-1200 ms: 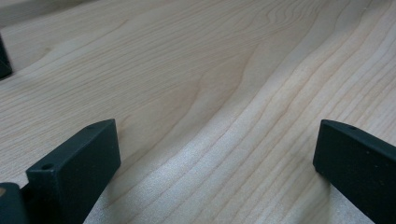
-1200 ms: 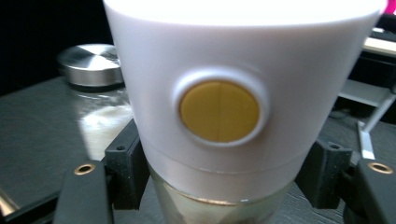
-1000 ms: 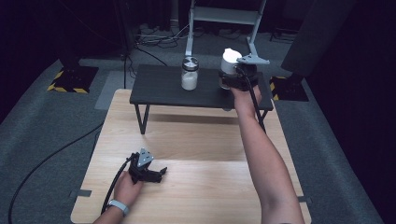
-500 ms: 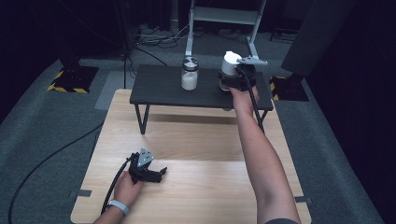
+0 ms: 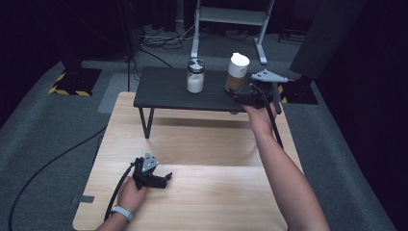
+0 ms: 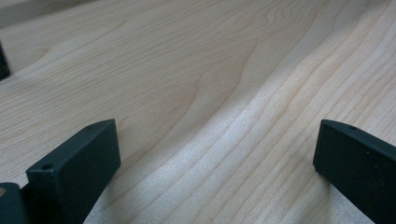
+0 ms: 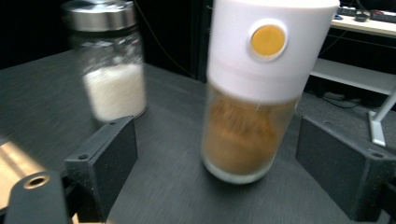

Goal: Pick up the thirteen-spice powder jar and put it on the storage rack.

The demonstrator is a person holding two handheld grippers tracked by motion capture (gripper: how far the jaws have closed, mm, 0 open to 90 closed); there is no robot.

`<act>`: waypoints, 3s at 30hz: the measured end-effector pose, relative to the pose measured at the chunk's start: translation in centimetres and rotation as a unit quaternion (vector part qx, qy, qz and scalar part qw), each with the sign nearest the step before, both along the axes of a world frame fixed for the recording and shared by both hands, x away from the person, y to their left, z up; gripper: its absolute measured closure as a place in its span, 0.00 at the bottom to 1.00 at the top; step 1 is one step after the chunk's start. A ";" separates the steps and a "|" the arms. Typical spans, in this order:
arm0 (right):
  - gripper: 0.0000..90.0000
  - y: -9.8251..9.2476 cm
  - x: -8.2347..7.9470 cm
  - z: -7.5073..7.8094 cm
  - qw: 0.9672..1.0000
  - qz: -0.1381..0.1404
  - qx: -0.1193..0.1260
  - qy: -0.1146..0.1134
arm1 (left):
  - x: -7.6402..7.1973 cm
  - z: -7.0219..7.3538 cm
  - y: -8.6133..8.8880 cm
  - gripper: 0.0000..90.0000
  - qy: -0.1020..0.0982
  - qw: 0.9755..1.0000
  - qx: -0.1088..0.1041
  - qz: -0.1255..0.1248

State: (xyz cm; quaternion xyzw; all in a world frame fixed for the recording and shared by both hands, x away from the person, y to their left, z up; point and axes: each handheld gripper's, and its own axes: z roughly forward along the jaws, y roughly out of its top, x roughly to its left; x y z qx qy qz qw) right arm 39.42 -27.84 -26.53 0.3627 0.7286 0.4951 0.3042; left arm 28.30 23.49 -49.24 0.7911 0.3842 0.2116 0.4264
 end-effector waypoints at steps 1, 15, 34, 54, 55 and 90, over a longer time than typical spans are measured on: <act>0.14 -0.3 -0.6 -0.1 1.000 0.003 0.000 0.001 | 0.0 0.0 0.0 0.01 0.000 1.000 0.000 0.000; 0.13 -3.6 -7.0 -3.8 0.999 0.049 0.018 0.002 | 0.0 0.0 0.0 0.01 0.000 1.000 0.000 0.000; 0.05 -8.4 -9.8 -15.2 0.992 0.099 -0.010 0.082 | -0.2 0.0 -0.1 0.01 0.000 1.000 0.000 0.004; 0.00 -10.5 -12.2 -20.4 0.983 0.080 -0.073 0.146 | -0.4 0.0 -0.1 0.01 0.000 1.000 -0.002 0.002; 0.00 -10.4 -12.1 -20.4 0.983 0.082 -0.076 0.149 | -0.4 0.0 -0.1 0.01 0.000 1.000 -0.002 0.001; 0.00 -10.9 -10.5 -21.8 0.982 0.126 -0.066 0.123 | -0.4 0.0 -0.1 0.01 0.000 1.000 -0.001 -0.001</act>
